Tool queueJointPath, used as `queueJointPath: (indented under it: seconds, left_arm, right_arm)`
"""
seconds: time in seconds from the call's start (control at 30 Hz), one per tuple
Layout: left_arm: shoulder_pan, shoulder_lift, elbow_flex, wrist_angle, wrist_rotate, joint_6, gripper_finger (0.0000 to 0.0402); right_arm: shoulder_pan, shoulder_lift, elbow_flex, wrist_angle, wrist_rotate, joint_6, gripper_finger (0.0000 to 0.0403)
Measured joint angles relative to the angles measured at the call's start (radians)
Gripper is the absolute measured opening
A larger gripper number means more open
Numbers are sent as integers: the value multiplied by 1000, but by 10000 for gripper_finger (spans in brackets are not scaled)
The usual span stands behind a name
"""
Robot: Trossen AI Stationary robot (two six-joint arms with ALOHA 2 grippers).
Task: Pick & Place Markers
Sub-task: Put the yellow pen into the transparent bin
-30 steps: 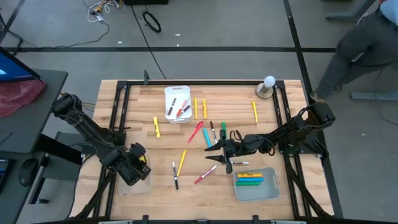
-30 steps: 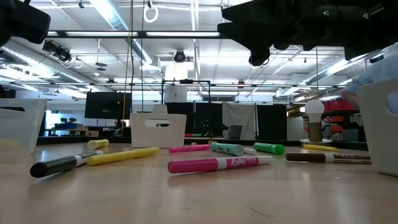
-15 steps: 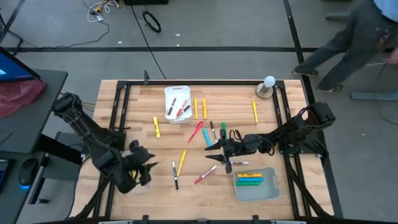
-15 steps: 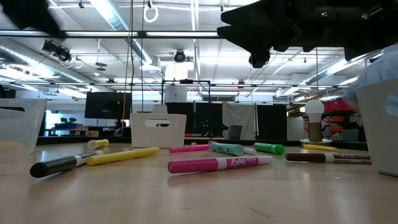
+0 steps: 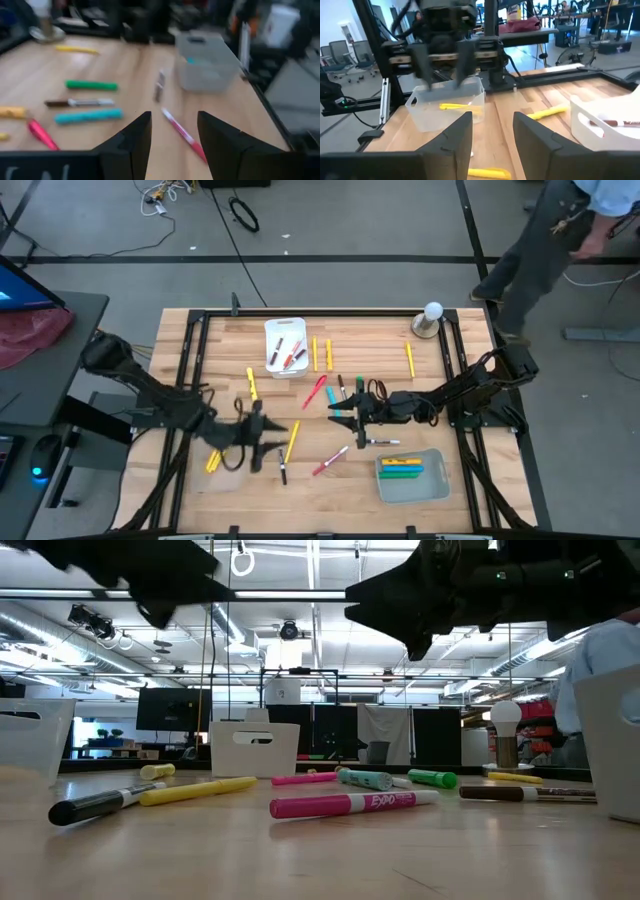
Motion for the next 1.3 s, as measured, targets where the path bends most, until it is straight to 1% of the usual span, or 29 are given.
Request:
queueJointPath:
  seconds: [0.07, 0.13, 0.23, 0.3, 0.37, 0.4, 0.47, 0.53, 0.73, 0.87, 1.0, 1.07, 1.13, 1.3]
  left_arm:
    - [67, 0, -44, 102, 12, 5, 167]
    - [127, 0, -69, 156, 11, 5, 167]
    - [201, 0, -74, 169, -3, 4, 167]
    - [240, 0, -74, 171, -35, -14, 167]
    - [274, 0, -74, 169, -77, -37, 167]
    - [289, 0, -74, 169, -99, -51, 167]
    - [314, 0, -74, 168, -127, -76, 167]
    - [330, 0, -74, 165, -131, -80, 167]
    - [333, 0, -74, 159, -130, -100, 167]
    - [323, 0, -73, 154, -113, -100, 167]
    - [317, 0, -73, 148, -110, -100, 167]
    - [317, 0, -73, 141, -110, -99, 167]
    - [317, 0, -73, 139, -110, -100, 167]
    - [317, 0, -73, 136, -110, -100, 167]
  right_arm:
    - [-6, -7, 0, -22, 9, 28, 145]
    - [-14, -37, 0, -96, 51, 55, 145]
    - [-20, -113, 0, -290, 206, 93, 145]
    - [-24, -174, 0, -437, 316, 135, 145]
    - [-29, -233, 0, -580, 389, 180, 145]
    - [-34, -258, 1, -648, 404, 208, 146]
    - [-48, -294, 1, -776, 420, 274, 151]
    - [-64, -307, 1, -895, 419, 354, 162]
    - [-113, -288, 0, -1219, 409, 561, 220]
    - [-191, -291, 0, -1477, 408, 750, 245]
    - [-292, -291, -4, -1720, 419, 867, 247]
    - [-346, -291, -24, -1762, 419, 885, 243]
    - [-396, -291, -64, -1735, 416, 867, 237]
    - [-494, -297, -191, -1474, 373, 745, 220]
